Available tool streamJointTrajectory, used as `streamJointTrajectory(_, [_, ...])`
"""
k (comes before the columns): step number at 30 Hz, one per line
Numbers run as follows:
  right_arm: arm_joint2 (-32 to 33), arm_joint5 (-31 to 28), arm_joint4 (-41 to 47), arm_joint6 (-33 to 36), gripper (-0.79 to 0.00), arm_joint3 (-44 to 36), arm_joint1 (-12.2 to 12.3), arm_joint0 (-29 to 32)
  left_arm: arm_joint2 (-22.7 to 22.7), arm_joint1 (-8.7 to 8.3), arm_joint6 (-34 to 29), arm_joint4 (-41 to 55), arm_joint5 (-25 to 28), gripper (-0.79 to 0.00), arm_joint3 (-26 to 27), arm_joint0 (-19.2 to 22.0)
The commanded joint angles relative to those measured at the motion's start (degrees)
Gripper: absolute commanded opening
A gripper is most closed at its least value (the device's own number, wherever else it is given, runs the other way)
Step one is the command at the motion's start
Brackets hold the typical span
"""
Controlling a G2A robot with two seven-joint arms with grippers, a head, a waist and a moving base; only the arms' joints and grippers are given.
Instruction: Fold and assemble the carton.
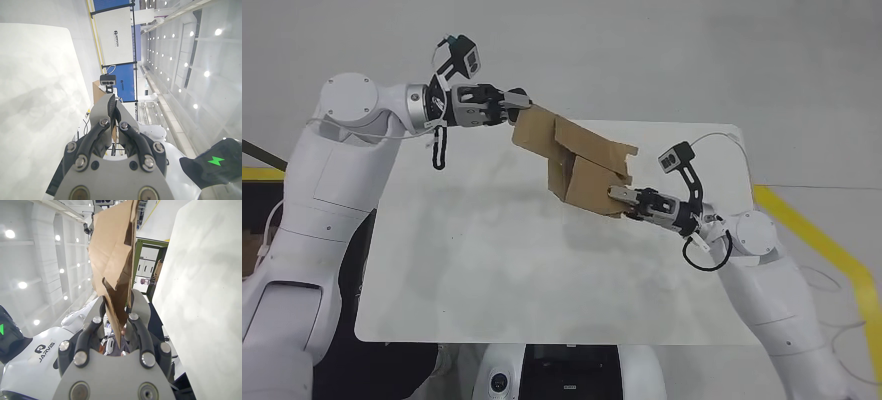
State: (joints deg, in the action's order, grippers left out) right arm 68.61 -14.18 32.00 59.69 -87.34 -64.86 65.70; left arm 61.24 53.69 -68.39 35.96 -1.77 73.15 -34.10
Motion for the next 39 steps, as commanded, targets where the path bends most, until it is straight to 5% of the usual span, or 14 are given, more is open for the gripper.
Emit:
streamJointTrajectory(1, [0.2, 0.0, -0.1, -0.1, -0.6, -0.1, 0.0, 0.1, 0.1, 0.02, -0.2, 0.1, 0.1, -0.785, -0.2, -0.1])
streamJointTrajectory(3, [0.4, 0.0, 0.0, -0.2, -0.622, -0.3, 0.1, 0.3, 0.3, 0.04, -0.5, 0.1, 0.2, -0.785, -0.4, -0.2])
streamJointTrajectory(4, [0.5, 0.0, -0.1, -0.2, -0.634, -0.4, 0.1, 0.3, 0.3, 0.04, -0.7, 0.1, 0.3, -0.708, -0.5, -0.2])
streamJointTrajectory(9, [0.9, -0.1, -0.1, 0.0, -0.785, -0.7, 0.2, 0.5, 0.6, 0.08, -1.4, 0.2, 0.5, -0.585, -0.8, -0.4])
streamJointTrajectory(12, [1.1, -0.1, -0.3, -0.1, -0.785, -0.9, 0.2, 0.6, 0.8, 0.11, -1.8, 0.2, 0.5, -0.526, -0.9, -0.6])
streamJointTrajectory(14, [1.1, 0.0, -0.4, 0.0, -0.785, -1.0, 0.3, 0.7, 0.8, 0.13, -2.0, 0.1, 0.6, -0.394, -0.9, -0.7])
streamJointTrajectory(16, [1.2, 0.0, -0.5, 0.1, -0.785, -1.1, 0.3, 0.7, 0.8, 0.17, -2.3, 0.1, 0.7, 0.0, -0.9, -0.7])
streamJointTrajectory(28, [3.9, 2.0, -8.4, -7.0, -0.785, -5.3, 0.9, 2.2, 2.9, -0.15, -1.5, 0.1, 0.8, 0.0, -1.4, -2.8])
streamJointTrajectory(39, [7.4, 10.7, -19.7, -20.3, -0.785, -16.4, 1.7, 7.6, 2.4, -0.73, 7.7, -8.4, -1.8, 0.0, 8.6, -10.2])
